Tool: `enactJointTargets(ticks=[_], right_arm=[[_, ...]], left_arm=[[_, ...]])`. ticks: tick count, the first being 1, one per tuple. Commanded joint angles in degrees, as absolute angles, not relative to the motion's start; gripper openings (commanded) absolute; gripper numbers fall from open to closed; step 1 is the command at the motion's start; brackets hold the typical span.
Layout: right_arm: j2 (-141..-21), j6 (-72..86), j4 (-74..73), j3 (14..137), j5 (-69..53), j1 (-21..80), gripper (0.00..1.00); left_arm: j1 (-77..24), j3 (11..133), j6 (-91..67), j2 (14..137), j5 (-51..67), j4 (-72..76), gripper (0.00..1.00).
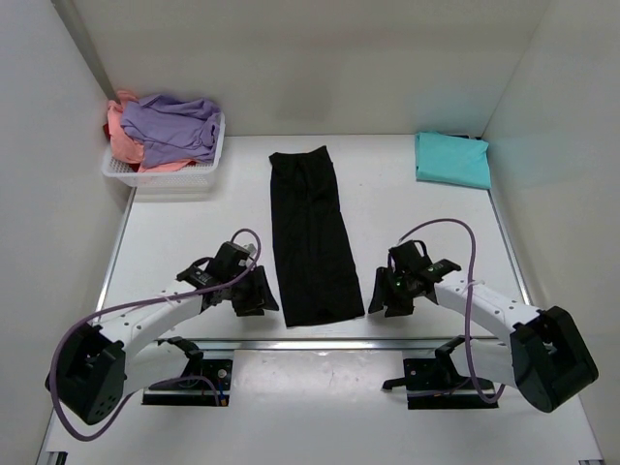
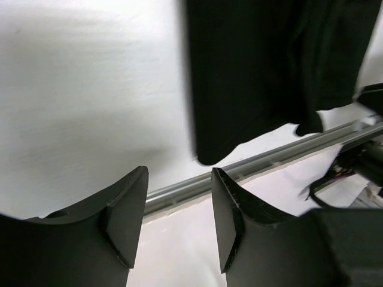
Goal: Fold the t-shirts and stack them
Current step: Grab the bottom of the folded rectangular tshirt with both arms
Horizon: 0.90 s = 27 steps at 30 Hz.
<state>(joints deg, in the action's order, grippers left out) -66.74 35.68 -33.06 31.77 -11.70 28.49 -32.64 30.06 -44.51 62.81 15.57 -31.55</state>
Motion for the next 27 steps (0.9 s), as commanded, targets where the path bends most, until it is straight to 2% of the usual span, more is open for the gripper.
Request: enactJointTargets(ticks=[1,15,17,20,25,27], right_arm=[[-65.4,38.1,-27.4,28.8,-14.4,28.7,0.46],[-69.9,41.0,-22.3,30.6,-16.1,32.0,0.47],[-70.0,41.6,-22.4,31.4,-15.5,32.7,0.47],[-70.1,42.2,-21.2,31.3,-16.3,33.0,0.47],[-68.6,43.1,-26.0,33.4,-15.1,31.6,0.49],[-67.8,43.1,-25.6,33.4,-15.6,30.6,0.61]], left_arm=[[-33.7,28.6,-48.2,61.0,14.4,-24.8,0.57],[-43.4,31.9,-52.3,74.9,12.2,-17.8,0.59],[-44.5,33.3,-52.1,76.8,11.2,-18.3,0.54],[-45.7,34.4,-52.1,79.2,10.6,-18.4,0.31],[-45.5,34.3,-51.9,78.7,10.6,-19.6,0.12],[-45.0,33.8,-51.9,78.1,10.7,-20.2,0.10]])
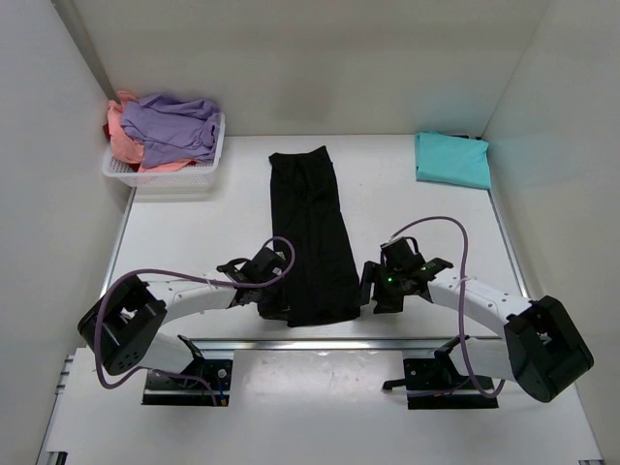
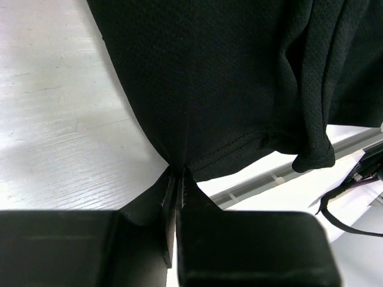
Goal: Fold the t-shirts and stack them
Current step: Grab the bottom of the folded rectangular tshirt with both arms, then fold the folded rectangular tshirt in 1/3 of the way
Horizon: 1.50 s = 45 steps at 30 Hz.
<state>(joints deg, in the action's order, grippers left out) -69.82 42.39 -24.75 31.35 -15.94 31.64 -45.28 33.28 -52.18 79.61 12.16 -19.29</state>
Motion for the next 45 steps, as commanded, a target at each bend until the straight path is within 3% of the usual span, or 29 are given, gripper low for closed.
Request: enactJointTargets(ticks=[1,8,13,18,19,20,27,33,45], right_arm=[[-68.2,42.8,-25.1,33.4,-16.1,30.3,0.62],[-70.9,44.6,-21.5,33.2,-18.0,32.7,0.64],[-72.7,45.2,-19.3,31.9,-20.0,33.0,0.54],[-74.7,43.5,-16.8,29.5,-22.6,33.0,0.21],[-74.8,42.9,-17.3,29.5,-22.8,33.3,0.06],[-74.9,42.6,-18.1,29.3,-22.6,33.7,0.00],[-68.9,41.0,-24.7,26.1,-25.4,35.9,0.00],[-65.0,38.0,-31.8,27.7,-30.2,34.2,0.00],[-85.6,23.3,-46.3,60.1,-28.8,23.5,0.00]], left_arm=[[-45.0,33.7,-52.0,77.9,10.6,-20.5,0.09],[-45.1,33.2,-51.9,77.3,10.5,-21.2,0.09],[-45.0,33.0,-52.2,76.4,10.6,-21.2,0.08],[-44.8,30.3,-52.6,74.4,10.6,-21.4,0.07],[-44.7,29.5,-53.0,73.8,10.5,-21.3,0.07],[-44.5,29.2,-52.8,72.9,10.6,-21.9,0.07],[-44.8,24.5,-54.8,65.4,12.3,-24.3,0.06],[-42.5,29.0,-54.9,63.6,16.0,-27.9,0.00],[-27.4,58.7,-44.8,80.6,23.4,-35.0,0.00]])
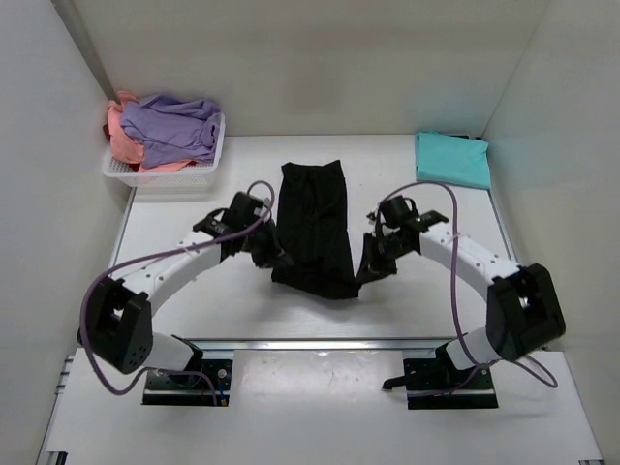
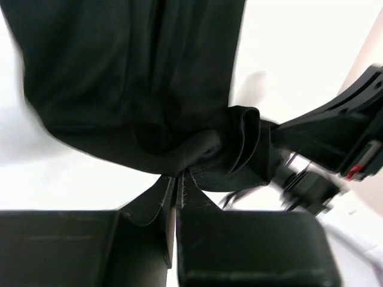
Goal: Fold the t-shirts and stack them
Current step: Fold the folded rectangular tshirt in 1/3 of the way
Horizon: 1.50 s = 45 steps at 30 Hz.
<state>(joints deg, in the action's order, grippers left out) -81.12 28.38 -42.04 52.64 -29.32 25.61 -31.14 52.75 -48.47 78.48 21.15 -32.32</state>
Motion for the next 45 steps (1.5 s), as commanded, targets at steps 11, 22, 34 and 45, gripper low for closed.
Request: enactJointTargets(ticks=[11,22,34,45], right_arm=[[-109.8,17.7,-54.3,90.1,-28.6,17.8,0.00],[-123.2,16.5,-58.7,108.4,-27.0,15.3,0.00],[-116.9,20.5,-50.9,102.2,-20.7,11.7,0.42],[-99.5,26.3,-30.3,69.5,-32.4,9.7,0.52]], left_arm=[[-20.3,73.1,-39.0,98.6,24.8,-37.8,0.00],[-15.4,81.7,-40.2,107.9,22.6,-34.9,0.21],[-11.7,70.2,-50.0,104.4,30.4,-13.9,0.54],[-16.4,53.4,-46.4,91.1,20.0,-19.7,0.59]])
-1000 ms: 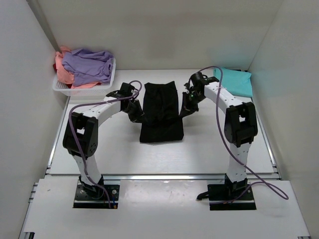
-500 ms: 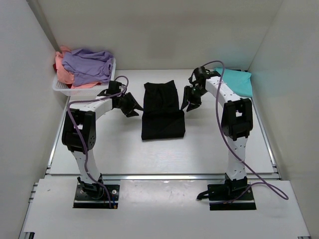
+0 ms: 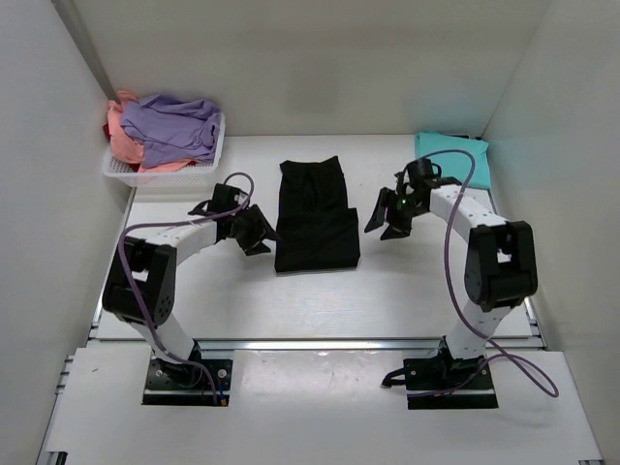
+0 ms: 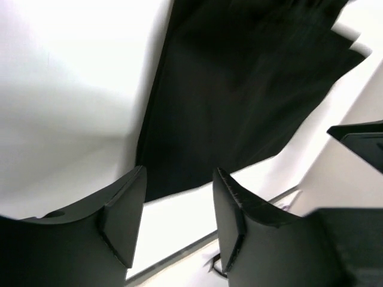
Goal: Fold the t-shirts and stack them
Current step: Fold the folded rectangular tshirt in 1/3 of the way, then grab one side of the 2/3 rectangular tshirt with both arms
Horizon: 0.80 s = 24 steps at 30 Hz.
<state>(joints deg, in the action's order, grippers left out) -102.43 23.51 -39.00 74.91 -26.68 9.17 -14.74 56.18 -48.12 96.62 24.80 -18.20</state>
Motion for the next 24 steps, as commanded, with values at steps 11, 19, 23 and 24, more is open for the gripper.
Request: enactJointTargets(ticks=[11,19,23,24], right_arm=[[-95.5,37.4,-16.1,53.0,-30.3,17.8,0.66],[-99.5,41.0,-14.9,53.5,-27.0,17.9,0.59],[-101.1,42.6,-14.6,52.9,-28.4,18.2,0.03],[-100.8,42.2,-15.2,52.7,-28.2,18.3,0.00]], left_arm=[[-23.0,48.4,-47.6,92.5,11.2,-16.8,0.63],[-25.6,46.9,-52.9,94.8,7.8,-12.9,0.63],[-26.8,46.6,-55.5,95.8,8.3,-10.7,0.28],[-26.8,46.3,-55.8,95.8,8.8,-10.2,0.15]])
